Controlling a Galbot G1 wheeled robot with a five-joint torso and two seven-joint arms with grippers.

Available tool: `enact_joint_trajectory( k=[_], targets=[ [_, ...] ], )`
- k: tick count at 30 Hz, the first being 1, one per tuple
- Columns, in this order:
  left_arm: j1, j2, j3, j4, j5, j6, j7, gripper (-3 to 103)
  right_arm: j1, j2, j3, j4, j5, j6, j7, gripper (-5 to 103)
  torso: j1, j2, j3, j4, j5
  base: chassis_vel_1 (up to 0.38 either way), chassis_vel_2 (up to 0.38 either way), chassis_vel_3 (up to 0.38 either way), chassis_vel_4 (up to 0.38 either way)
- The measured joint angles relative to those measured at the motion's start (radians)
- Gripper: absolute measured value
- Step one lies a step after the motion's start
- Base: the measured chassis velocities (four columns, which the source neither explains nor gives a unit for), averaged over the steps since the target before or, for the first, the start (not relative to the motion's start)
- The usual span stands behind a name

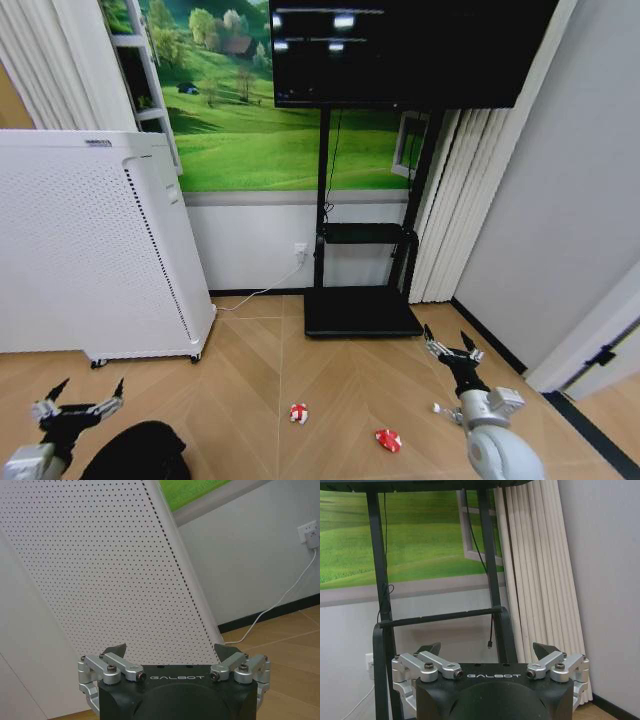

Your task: Pick up the trash bin and place the garbage on the floor into it.

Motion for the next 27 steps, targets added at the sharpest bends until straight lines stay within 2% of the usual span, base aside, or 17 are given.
enact_joint_trajectory(
  k=[1,3,4,6,10,16,22,24,27],
  targets=[
    [0.000,0.000,0.000,0.000,0.000,0.000,0.000,99,0.000,0.000,0.000,0.000,0.000,0.000,0.000,100,0.000,0.000,0.000,0.0000,0.0000,0.000,0.000,0.000,0.000],
    [0.006,-0.020,-0.017,0.070,0.012,-0.086,0.061,99,0.004,-0.010,0.005,-0.002,0.012,0.002,0.000,100,0.000,0.001,0.000,0.0000,0.0001,0.000,0.000,0.000,0.000],
    [0.003,-0.032,-0.015,0.131,0.048,-0.123,0.081,99,0.009,-0.010,0.001,-0.012,0.013,0.004,0.000,100,0.001,0.001,0.001,0.0002,0.0001,0.000,0.000,0.000,0.000],
    [-0.002,-0.043,-0.006,0.160,0.072,-0.136,0.088,99,0.011,-0.007,-0.008,-0.016,0.013,0.005,0.000,100,0.001,0.002,0.001,0.0002,0.0002,0.000,0.000,0.000,0.000],
    [-0.021,-0.067,0.008,0.215,0.096,-0.139,0.089,95,0.014,0.001,-0.021,-0.019,0.011,0.005,0.000,100,0.001,0.002,0.002,0.0003,0.0003,0.000,0.000,0.000,0.000],
    [-0.068,-0.073,0.036,0.337,0.109,-0.141,0.088,98,0.014,0.002,-0.026,-0.021,0.009,0.009,0.000,100,0.001,0.003,0.002,0.0002,0.0003,0.000,0.000,0.000,0.000],
    [-0.116,-0.085,0.091,0.401,0.092,-0.106,0.085,99,0.012,0.001,-0.026,-0.021,0.008,0.010,-0.001,100,0.001,0.003,0.002,0.0000,0.0000,0.000,0.000,0.000,0.000],
    [-0.135,-0.082,0.106,0.422,0.078,-0.070,0.083,99,0.011,0.001,-0.026,-0.022,0.007,0.010,-0.002,100,0.001,0.004,0.002,0.0001,0.0001,0.000,0.000,0.000,0.000],
    [-0.141,-0.077,0.109,0.429,0.068,-0.051,0.082,99,0.011,0.002,-0.026,-0.024,0.006,0.010,-0.002,100,0.001,0.004,0.003,0.0001,0.0001,0.000,0.000,0.000,0.000]
  ],
)
